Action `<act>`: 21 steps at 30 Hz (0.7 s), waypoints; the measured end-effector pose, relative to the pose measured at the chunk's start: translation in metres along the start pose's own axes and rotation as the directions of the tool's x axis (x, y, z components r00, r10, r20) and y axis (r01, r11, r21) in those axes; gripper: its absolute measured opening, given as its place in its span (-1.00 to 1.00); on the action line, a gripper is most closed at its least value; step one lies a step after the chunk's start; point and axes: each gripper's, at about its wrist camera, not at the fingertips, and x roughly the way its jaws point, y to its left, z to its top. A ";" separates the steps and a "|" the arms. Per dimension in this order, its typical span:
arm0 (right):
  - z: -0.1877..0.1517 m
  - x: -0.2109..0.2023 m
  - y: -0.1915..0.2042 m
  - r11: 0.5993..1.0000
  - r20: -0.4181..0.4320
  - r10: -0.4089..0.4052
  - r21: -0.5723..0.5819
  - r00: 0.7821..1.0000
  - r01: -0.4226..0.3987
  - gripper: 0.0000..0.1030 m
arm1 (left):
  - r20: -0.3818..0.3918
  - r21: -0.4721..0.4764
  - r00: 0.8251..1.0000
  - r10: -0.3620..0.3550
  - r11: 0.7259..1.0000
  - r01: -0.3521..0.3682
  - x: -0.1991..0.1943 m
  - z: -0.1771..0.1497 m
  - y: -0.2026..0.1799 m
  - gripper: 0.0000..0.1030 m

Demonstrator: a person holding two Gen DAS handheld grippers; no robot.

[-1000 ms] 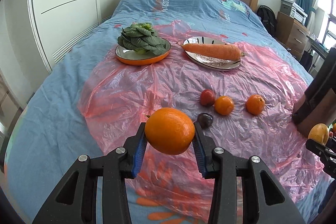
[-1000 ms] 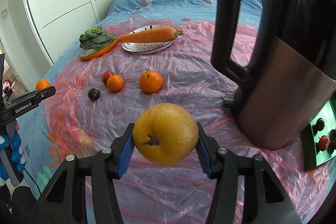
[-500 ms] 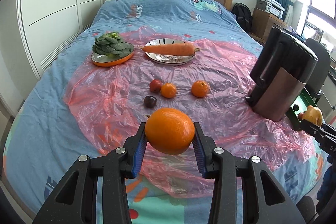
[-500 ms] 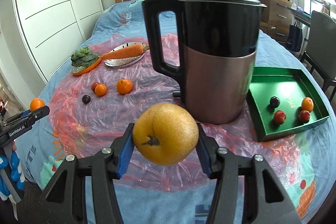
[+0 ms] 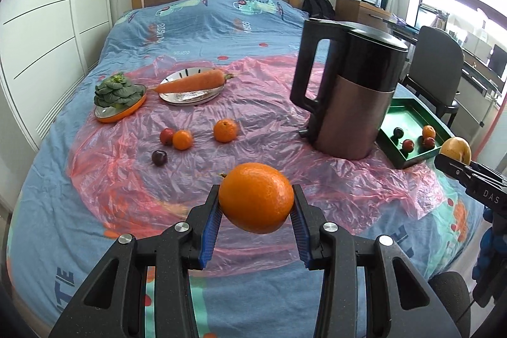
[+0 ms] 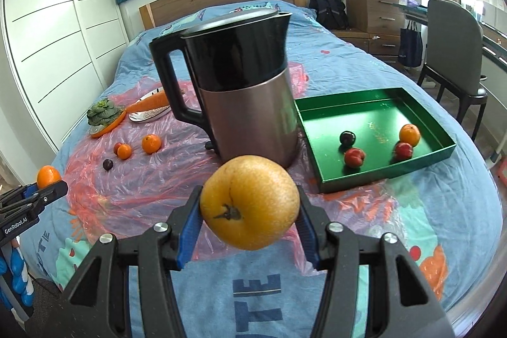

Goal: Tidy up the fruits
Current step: 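Carry the tangerine and pear past the kettle over the green tray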

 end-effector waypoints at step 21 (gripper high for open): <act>0.020 -0.002 -0.146 0.973 0.053 -0.154 0.181 0.987 0.143 0.35 | -0.061 0.268 0.975 -0.212 0.938 0.220 0.040 0.044 -0.189 -0.29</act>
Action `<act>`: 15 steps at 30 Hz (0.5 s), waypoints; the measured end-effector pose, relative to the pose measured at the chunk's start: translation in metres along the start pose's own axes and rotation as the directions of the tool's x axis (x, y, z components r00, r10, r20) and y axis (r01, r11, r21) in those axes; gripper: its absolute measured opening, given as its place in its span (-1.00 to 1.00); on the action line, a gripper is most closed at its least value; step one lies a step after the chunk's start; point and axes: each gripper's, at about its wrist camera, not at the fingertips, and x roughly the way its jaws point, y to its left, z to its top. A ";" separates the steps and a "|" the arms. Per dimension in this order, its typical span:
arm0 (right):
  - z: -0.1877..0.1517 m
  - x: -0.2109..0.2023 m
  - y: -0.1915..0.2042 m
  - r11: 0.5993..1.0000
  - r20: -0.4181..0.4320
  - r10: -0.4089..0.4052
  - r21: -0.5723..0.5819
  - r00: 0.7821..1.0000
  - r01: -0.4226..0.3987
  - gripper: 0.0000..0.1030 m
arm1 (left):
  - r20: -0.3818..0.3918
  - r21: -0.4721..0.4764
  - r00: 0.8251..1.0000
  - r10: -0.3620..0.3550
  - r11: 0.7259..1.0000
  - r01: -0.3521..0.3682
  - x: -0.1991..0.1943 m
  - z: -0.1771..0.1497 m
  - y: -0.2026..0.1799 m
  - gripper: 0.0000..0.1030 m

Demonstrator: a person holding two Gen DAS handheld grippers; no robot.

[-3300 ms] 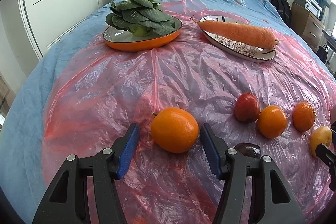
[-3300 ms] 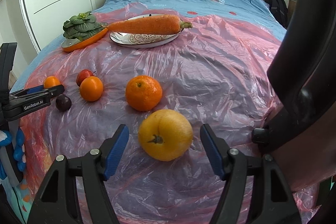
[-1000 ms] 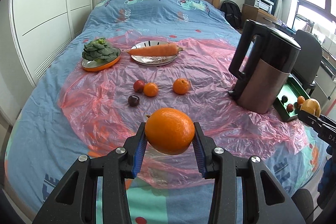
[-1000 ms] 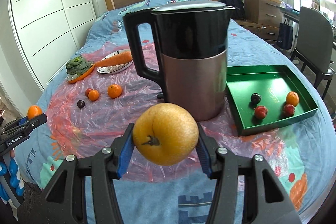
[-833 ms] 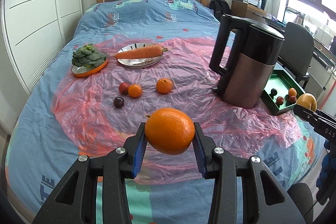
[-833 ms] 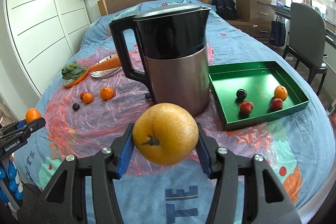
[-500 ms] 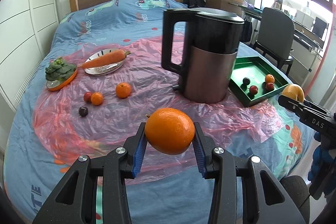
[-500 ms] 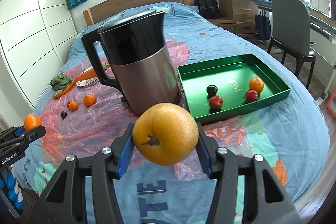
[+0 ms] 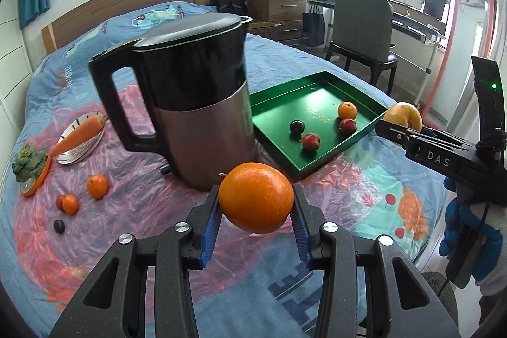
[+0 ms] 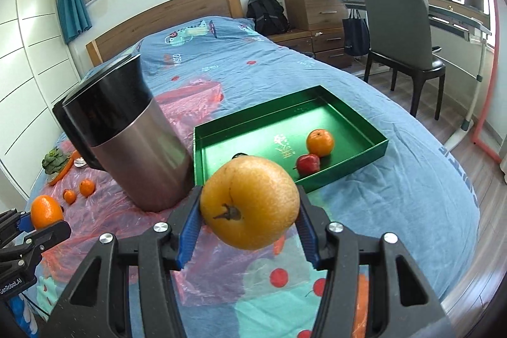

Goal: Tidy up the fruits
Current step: 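Carry the tangerine and pear past the kettle over the green tray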

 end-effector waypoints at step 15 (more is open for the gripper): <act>0.030 0.073 -0.069 0.994 -0.018 -0.106 0.038 0.994 0.107 0.35 | -0.047 0.083 0.995 -0.088 0.992 0.092 0.095 0.055 -0.053 -0.29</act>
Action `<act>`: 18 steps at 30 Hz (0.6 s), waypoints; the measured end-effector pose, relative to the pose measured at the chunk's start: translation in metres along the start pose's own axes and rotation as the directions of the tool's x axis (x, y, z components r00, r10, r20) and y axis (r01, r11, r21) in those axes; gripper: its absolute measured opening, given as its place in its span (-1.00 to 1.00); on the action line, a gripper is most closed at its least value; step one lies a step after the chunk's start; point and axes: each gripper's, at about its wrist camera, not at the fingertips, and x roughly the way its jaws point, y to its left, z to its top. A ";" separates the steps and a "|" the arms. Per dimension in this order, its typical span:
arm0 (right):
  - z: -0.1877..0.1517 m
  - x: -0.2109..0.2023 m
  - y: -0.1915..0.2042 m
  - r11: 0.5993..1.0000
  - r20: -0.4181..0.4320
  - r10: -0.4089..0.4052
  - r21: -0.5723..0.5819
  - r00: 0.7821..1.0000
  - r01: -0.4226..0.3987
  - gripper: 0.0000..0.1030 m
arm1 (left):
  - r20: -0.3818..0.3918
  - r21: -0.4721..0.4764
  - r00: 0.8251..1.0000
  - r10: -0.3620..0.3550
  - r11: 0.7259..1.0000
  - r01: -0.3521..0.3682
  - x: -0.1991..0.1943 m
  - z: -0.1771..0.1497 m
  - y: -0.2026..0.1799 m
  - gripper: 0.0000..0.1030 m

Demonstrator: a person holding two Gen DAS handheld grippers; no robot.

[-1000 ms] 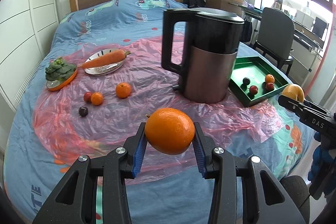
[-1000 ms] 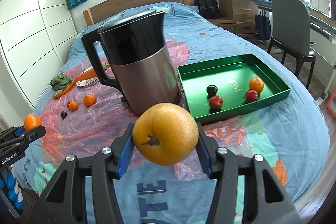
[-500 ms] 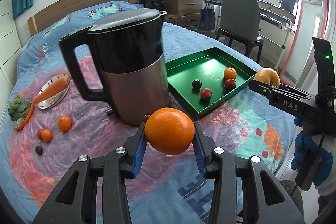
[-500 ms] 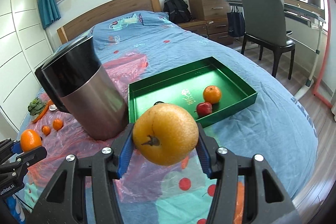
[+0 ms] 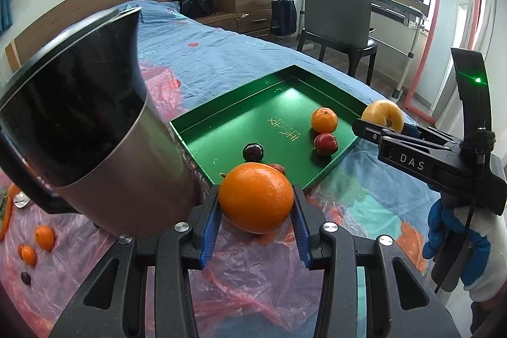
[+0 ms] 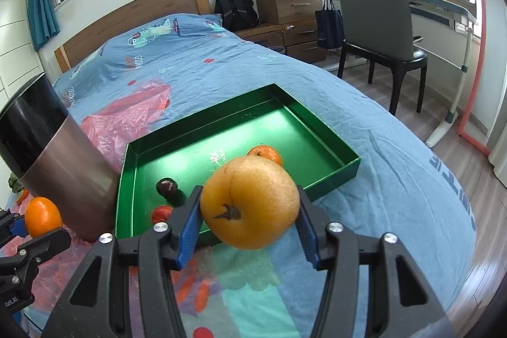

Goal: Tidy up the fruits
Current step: 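Carry the tangerine and pear past the kettle over the green tray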

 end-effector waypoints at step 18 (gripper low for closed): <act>0.017 0.079 -0.033 0.995 -0.023 -0.097 -0.042 0.995 0.096 0.35 | -0.082 -0.036 0.996 0.024 0.999 -0.027 0.095 0.010 0.009 -0.29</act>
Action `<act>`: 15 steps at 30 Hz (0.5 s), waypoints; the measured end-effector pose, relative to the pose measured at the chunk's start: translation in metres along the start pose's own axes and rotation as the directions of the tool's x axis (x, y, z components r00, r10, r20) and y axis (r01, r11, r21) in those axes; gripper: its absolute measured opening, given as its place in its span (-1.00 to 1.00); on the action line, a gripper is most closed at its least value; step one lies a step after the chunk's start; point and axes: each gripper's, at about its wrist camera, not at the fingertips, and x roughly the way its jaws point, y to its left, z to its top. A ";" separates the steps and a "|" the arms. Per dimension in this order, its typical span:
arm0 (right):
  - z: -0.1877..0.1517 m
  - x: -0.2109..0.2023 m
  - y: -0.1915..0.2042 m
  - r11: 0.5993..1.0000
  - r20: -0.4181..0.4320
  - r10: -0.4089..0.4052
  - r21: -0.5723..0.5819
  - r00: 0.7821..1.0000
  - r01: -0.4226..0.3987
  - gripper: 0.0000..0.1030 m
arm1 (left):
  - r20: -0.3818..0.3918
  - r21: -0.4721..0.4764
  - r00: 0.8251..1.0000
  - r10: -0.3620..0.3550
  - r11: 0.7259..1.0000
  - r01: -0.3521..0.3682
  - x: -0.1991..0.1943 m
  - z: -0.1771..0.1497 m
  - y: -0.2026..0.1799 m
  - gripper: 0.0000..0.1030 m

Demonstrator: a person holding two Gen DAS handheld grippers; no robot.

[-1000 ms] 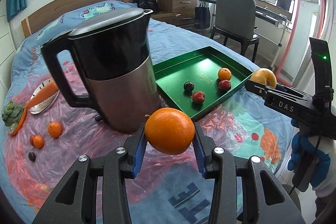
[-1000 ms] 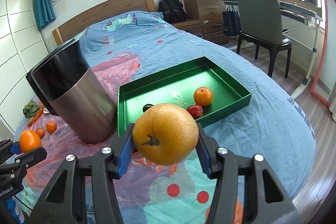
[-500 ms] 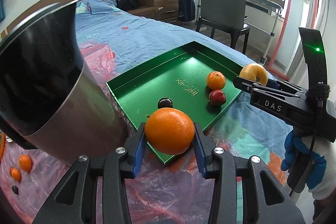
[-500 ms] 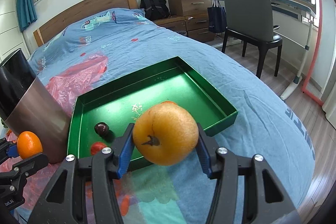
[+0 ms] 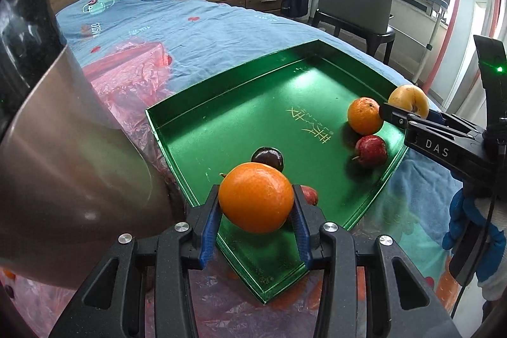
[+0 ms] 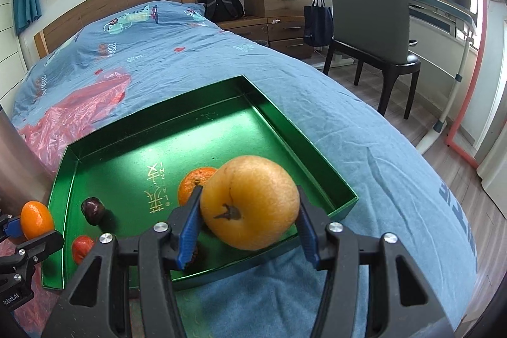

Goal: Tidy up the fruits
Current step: 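Carry the tangerine and pear past the kettle over the green tray, then open the left tool releasing the tangerine while the right tool releases the pear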

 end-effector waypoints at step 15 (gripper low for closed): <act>0.025 0.020 -0.009 0.999 0.055 0.028 0.028 0.998 -0.030 0.36 | 0.014 -0.010 1.000 -0.005 1.000 0.005 0.024 0.019 -0.004 -0.29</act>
